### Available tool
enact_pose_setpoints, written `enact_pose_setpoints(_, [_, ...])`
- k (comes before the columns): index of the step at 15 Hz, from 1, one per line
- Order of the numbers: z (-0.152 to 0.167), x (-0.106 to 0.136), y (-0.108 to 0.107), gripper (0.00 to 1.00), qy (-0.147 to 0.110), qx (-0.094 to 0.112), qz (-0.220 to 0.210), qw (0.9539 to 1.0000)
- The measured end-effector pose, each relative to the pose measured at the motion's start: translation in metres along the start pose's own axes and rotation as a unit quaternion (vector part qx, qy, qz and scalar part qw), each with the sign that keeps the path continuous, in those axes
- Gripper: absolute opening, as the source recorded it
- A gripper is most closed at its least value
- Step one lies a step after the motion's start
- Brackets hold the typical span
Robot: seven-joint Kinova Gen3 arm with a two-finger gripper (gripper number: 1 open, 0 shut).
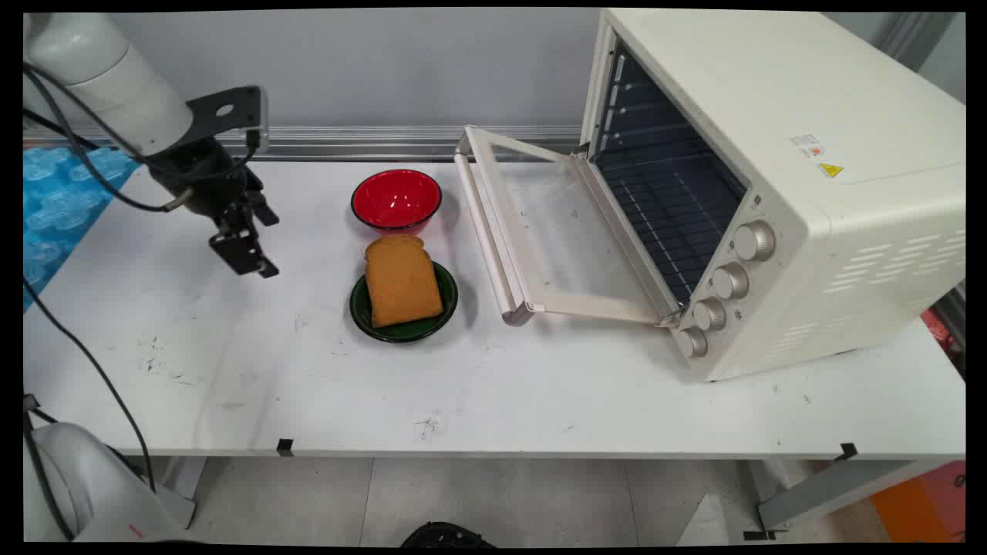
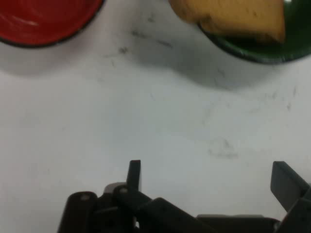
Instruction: Close the oven
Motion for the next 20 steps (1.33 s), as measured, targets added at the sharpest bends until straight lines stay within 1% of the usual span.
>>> enact_pose_setpoints(3, [0.000, 0.013, -0.005, 1.00, 0.021, 0.005, -0.012, 0.9997])
enact_pose_setpoints(6, [0.000, 0.032, -0.011, 1.00, 0.049, 0.010, -0.023, 0.9985])
enact_pose_setpoints(7, [0.001, 0.042, -0.014, 1.00, 0.065, 0.012, -0.028, 0.9974])
enact_pose_setpoints(10, [0.005, 0.065, -0.020, 1.00, 0.100, 0.017, -0.035, 0.9942])
enact_pose_setpoints(15, [0.015, 0.088, -0.024, 1.00, 0.140, 0.019, -0.045, 0.9889])
enact_pose_setpoints(16, [0.017, 0.091, -0.024, 0.00, 0.145, 0.019, -0.047, 0.9882])
enact_pose_setpoints(20, [0.032, 0.102, -0.020, 0.00, 0.169, 0.018, -0.051, 0.9841])
